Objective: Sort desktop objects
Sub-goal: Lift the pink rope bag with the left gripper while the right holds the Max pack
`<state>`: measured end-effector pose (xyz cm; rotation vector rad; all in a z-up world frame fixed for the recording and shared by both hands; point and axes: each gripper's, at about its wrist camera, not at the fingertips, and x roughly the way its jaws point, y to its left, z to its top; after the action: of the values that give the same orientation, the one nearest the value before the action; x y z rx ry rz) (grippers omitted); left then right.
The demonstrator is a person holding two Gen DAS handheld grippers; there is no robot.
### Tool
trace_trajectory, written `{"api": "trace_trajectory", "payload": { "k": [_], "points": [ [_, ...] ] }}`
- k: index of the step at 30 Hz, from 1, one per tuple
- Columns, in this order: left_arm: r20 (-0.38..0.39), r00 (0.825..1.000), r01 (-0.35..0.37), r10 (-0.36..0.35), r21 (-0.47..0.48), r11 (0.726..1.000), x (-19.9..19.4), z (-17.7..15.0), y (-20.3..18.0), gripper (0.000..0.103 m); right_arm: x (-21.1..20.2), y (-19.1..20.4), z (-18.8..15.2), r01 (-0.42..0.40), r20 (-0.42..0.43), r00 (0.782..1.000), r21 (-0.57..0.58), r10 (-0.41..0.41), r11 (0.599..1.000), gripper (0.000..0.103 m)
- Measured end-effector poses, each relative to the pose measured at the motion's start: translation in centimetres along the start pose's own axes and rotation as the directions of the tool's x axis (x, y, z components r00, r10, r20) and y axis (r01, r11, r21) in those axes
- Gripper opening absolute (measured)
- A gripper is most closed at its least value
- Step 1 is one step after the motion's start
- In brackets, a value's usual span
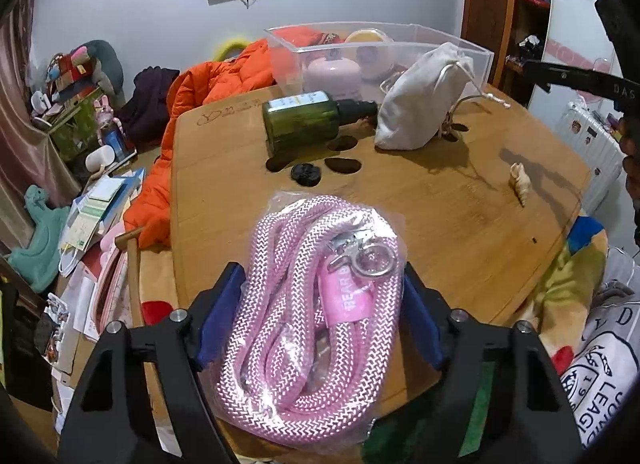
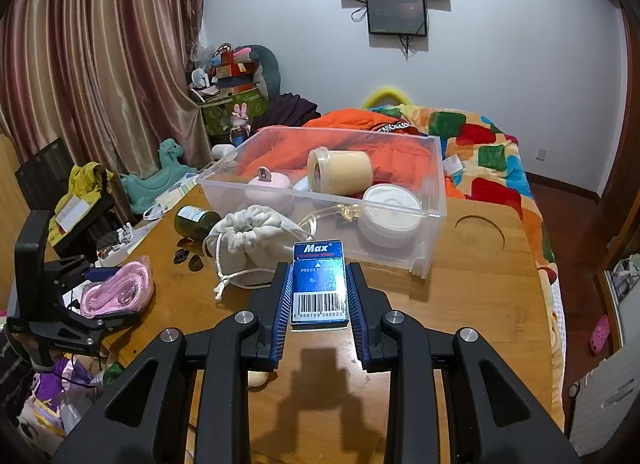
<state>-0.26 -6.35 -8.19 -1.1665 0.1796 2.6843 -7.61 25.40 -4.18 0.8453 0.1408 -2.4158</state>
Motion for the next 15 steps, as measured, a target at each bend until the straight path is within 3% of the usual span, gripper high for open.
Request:
{"api": "trace_trajectory", "payload": {
  "k": [7, 15],
  "points": [
    [0.013, 1.000, 0.000, 0.000, -0.023, 1.000, 0.4, 0.7, -1.4, 0.061, 0.1, 1.4, -1.2, -0.044, -0.017, 0.999, -0.021, 0.044, 0.999, 0.025],
    [0.068, 0.994, 0.089, -0.080, -0.141, 0.986, 0.1, 2.1, -2.1, 0.055, 0.2, 2.5, -3.0, -0.084, -0.040, 0.996, -0.034, 0.082, 0.996, 0.025]
  ]
}}
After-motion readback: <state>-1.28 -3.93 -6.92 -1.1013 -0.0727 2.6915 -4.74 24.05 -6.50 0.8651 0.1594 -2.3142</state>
